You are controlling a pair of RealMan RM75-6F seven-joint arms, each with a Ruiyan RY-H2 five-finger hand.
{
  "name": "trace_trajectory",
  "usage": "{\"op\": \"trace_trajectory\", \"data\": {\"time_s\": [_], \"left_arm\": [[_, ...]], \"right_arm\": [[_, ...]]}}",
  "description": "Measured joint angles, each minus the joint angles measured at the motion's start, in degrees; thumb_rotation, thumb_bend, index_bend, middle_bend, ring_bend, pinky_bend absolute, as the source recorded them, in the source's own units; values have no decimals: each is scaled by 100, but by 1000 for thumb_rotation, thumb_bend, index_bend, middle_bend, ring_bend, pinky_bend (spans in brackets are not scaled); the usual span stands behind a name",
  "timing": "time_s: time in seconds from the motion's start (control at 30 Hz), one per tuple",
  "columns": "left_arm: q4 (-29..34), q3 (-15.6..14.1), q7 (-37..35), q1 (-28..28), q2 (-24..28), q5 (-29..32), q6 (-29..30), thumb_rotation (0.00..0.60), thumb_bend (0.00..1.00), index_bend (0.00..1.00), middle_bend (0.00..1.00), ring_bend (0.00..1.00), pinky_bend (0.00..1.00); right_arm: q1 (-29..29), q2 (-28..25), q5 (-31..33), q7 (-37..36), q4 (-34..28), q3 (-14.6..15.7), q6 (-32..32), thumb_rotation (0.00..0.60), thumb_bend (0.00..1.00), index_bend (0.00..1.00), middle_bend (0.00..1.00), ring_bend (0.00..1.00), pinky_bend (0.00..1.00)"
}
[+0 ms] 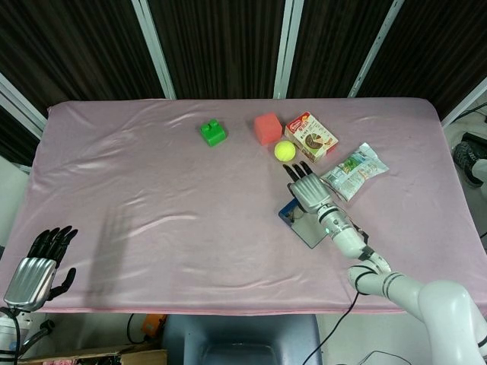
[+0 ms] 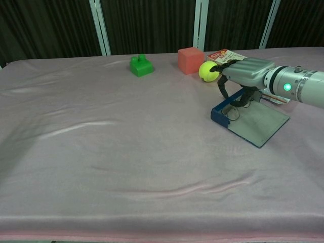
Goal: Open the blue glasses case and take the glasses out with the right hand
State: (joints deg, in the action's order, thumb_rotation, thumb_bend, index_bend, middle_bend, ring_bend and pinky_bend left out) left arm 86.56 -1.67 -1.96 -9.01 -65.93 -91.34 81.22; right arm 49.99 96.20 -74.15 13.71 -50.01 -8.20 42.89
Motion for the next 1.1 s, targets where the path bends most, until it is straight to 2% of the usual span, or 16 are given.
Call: {"op": "trace_trajectory", "data": {"time_s": [0.37,0.63,0.87,1.1], "left_arm": [[0,-35,-62,-15,18,-60,-11,600,432,0,44,0,61],[-2,-56,-94,-20,32,-81,-20,600,432,0,44,0,60],[17,-76,-87,-20,43,-100,-28,600,432,0,44,0,60],[20,-99,-117,3,58,-147,29,600,433,0,45,0,60]], "right_arm": [[-30,-189,46,-9,-309,-89,124,600,469,681,92,7,0],[-121,-222,-74,-150,-466,-179,683,600,469,681,92,8,0],[-301,174,-554,-355,22,-105,1712,600,469,679,92,8,0],[-369,401,-784,-576,298,-82,2057,600,469,674,92,8,0]]}}
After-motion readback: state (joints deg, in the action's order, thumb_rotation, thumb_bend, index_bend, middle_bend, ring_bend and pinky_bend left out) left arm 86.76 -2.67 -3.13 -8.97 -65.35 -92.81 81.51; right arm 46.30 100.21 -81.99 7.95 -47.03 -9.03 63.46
